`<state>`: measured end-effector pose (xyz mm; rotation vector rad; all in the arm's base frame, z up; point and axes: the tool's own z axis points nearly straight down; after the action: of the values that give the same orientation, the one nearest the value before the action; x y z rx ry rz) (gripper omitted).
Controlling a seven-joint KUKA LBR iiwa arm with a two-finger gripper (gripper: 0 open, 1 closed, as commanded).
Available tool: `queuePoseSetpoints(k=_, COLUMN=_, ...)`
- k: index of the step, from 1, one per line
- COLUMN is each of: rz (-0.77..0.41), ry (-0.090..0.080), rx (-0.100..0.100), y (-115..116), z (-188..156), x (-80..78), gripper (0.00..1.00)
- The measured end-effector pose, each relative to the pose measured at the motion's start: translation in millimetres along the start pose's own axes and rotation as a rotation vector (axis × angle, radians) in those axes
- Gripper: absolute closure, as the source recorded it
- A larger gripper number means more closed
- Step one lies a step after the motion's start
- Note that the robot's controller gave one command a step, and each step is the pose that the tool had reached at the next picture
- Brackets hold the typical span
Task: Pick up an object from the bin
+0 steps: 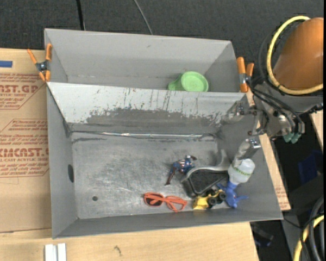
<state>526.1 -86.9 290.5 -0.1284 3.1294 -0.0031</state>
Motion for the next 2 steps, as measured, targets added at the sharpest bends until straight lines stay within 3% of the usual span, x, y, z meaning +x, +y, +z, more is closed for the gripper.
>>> queuePoseSetpoints(k=1, rz=-0.218, ry=0.004, rx=-0.002, y=-33, z=63, x=12.9, gripper=0.00)
queuePoseSetpoints(k=2, rz=-0.070, ry=0.007, rx=-0.003, y=-20, z=96, x=9.9, gripper=0.00)
